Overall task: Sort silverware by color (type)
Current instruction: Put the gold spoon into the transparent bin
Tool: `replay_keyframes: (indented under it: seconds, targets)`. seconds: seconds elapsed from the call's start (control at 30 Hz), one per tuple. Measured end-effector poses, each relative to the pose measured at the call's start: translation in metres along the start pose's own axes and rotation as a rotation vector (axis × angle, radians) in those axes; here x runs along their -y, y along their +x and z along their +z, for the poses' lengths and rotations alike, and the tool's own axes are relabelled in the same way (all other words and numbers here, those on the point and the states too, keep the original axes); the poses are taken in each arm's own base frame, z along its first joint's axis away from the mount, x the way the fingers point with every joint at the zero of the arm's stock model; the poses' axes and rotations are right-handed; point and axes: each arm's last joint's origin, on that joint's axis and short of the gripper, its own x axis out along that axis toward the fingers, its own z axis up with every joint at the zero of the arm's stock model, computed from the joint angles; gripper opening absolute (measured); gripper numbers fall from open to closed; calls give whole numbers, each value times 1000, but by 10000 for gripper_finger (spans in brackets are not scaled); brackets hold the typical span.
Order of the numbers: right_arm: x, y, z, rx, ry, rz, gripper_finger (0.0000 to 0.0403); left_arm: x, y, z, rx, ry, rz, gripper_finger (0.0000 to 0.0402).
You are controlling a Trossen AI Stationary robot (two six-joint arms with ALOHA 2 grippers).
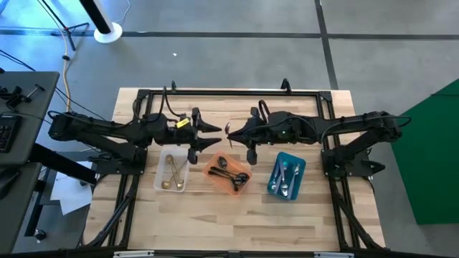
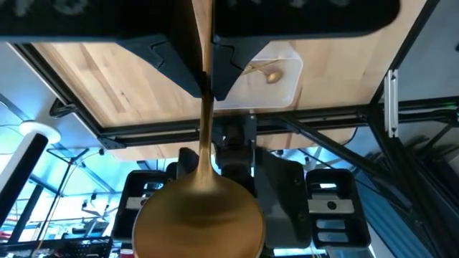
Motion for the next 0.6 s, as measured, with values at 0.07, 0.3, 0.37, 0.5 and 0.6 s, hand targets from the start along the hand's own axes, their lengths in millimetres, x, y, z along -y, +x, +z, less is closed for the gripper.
replay_keyframes:
  seconds: [0.07,0.3,0.37,0.5,0.6]
  targets:
    - [0,0,0,0,0,0,0,0,0,0,5,-3,1,156]
    - [0,0,1,6,11,13,0,0,1,0,6,-11,1,156]
    - [0,0,0,5,10,14,0,0,1,0,5,-11,2,156]
    - [0,0,0,5,12,14,0,0,1,0,5,-11,1,156]
    - [0,0,0,4,12,14,0,0,1,0,5,-11,2,156]
